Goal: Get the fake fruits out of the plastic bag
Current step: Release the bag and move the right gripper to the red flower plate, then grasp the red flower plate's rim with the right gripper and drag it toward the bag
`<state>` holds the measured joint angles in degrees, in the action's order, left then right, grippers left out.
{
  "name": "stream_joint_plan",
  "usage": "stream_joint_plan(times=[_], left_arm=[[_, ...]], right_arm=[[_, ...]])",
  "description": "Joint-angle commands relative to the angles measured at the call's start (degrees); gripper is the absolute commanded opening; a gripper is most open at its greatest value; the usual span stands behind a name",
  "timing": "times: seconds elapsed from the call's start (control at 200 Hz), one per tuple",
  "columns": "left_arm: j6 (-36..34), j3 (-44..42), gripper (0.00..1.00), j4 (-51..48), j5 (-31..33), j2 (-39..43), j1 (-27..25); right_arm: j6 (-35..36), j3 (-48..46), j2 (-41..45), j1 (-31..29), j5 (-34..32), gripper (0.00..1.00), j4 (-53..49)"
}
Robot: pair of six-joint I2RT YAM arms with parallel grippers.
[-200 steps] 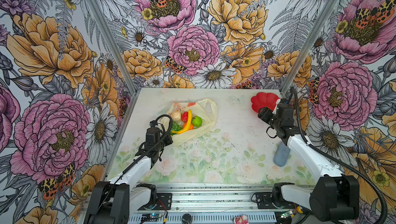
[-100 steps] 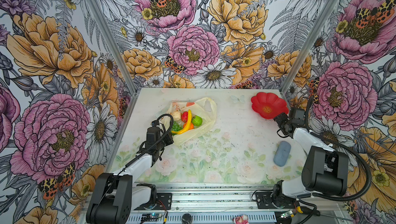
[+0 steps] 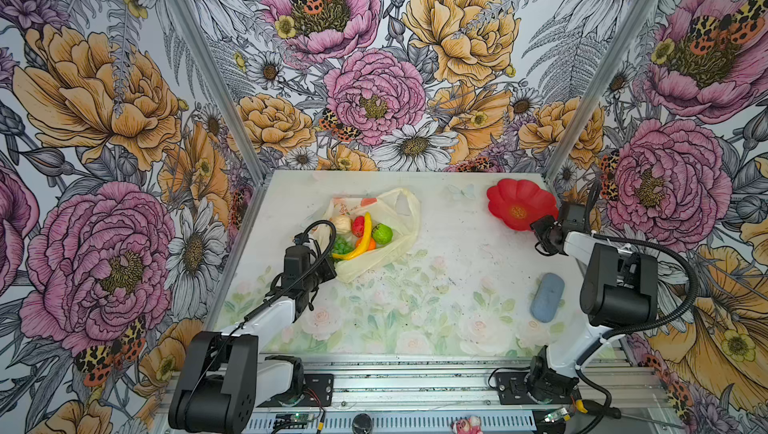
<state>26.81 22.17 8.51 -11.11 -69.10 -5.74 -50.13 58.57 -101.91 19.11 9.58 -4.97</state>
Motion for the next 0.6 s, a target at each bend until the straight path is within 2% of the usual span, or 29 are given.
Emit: stream_joint_plan(times=[0.0,0.17,0.305,0.425,0.596], left_arm=[[-0.4,0.3,0.08,1.9,-1.5,-0.4,0.5],[-0.5,0.2,0.09,2.0,-1.4,-0.4,0.6],[-0.4,0.3,0.08,2.0,-1.3,-0.4,0.6],[-0.4,0.2,0.09,1.9,-1.4,-0.4,0.6],[-0.4,0.2,0.1,1.9,-1.3,-0.4,0.6]], right_arm=[[-0.6,2.8,-2.2,0.5,1.1,0.5,1.5],[-1.9,3.7,-4.6,1.1,2.3,0.29,1.5],[-2.3,4.1,-5.2,1.2,2.9,0.24,1.6],[-2.5,4.6,-6.4,1.3,5.7,0.13,2.4],[-3.0,3.8,-5.4,1.3,7.2,0.05,3.4]])
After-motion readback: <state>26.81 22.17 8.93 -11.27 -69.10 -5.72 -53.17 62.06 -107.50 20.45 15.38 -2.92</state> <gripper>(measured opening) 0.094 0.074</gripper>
